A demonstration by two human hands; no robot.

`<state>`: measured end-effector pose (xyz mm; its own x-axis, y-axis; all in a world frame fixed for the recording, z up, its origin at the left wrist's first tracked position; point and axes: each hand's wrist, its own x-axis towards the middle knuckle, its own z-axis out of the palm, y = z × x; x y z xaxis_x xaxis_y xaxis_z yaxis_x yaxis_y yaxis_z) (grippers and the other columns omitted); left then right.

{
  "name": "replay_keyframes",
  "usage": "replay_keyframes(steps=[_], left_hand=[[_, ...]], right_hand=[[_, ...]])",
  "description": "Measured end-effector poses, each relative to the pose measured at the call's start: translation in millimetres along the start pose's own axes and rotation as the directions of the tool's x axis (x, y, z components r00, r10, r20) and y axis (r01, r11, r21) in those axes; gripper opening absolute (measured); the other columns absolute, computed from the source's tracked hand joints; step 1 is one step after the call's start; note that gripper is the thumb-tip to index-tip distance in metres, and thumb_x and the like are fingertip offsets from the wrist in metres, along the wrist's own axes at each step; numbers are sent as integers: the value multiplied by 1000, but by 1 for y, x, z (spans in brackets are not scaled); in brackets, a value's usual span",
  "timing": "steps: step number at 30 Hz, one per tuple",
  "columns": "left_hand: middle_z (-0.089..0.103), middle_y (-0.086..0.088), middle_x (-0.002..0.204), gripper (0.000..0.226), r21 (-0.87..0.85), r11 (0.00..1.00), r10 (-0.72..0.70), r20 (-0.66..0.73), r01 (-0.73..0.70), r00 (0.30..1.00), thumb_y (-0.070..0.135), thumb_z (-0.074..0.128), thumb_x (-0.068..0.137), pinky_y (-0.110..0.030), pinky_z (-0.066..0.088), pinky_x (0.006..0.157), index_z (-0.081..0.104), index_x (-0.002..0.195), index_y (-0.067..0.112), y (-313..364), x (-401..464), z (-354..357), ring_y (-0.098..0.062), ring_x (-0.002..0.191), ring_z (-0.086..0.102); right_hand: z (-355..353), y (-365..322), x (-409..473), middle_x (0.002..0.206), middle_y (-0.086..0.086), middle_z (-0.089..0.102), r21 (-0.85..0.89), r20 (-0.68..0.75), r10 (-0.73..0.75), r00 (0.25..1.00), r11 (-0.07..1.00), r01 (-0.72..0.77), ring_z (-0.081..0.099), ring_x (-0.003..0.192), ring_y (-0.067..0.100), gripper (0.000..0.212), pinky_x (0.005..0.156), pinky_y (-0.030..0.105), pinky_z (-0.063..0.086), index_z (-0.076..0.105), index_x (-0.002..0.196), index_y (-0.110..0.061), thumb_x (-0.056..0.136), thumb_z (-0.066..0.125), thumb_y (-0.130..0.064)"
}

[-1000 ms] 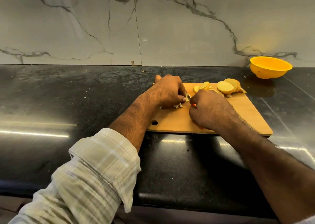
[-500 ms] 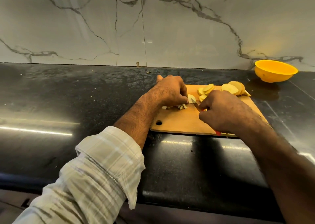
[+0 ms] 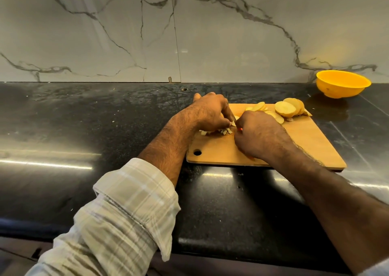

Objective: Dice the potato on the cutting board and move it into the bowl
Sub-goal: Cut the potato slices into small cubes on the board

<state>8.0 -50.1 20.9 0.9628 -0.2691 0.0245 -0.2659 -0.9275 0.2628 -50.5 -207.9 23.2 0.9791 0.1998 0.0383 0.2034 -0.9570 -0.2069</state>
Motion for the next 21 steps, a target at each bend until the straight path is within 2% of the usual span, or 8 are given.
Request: replay_keyframes(steps=[4,8,11,15,21], left_hand=[[66,17,124,12,12,1000,-9,3,9,1000,35,76,93,-65,15,118,74,83,43,0,0,1,-15,139,40],[65,16,129,8,42,999,-26,21,26,999,35,75,93,-65,10,119,79,96,41,1,-1,-1,-16,141,37],[67,18,126,6,57,998,-35,17,34,999,37,76,92,-62,11,115,79,95,40,-1,-2,-3,-15,141,39],[70,21,120,4,28,998,-49,26,48,998,38,76,93,-60,10,115,79,89,39,-4,-4,-8,-11,135,47],[64,18,133,6,58,997,-53,56,50,997,36,76,94,-61,9,116,80,98,39,-1,-5,-7,-15,141,42]], right_hand=[[-4,-1,-2,120,5,66,-9,30,-13,999,1000,13,59,100,19,40,88,37,60,61,134,-18,96,71,-26],[-13,9,-10,116,0,67,21,94,-31,995,999,29,61,100,18,40,81,33,58,68,132,-21,93,72,-28],[-20,18,-19,108,-2,70,44,114,-45,992,998,41,63,92,15,34,78,34,61,74,126,-22,92,71,-28],[-28,20,-26,122,2,70,77,35,-19,999,997,16,63,100,21,38,85,38,61,72,132,-23,94,69,-25],[-13,10,-14,123,2,70,107,-37,-33,999,994,36,62,102,20,43,82,35,60,68,137,-21,95,67,-31]])
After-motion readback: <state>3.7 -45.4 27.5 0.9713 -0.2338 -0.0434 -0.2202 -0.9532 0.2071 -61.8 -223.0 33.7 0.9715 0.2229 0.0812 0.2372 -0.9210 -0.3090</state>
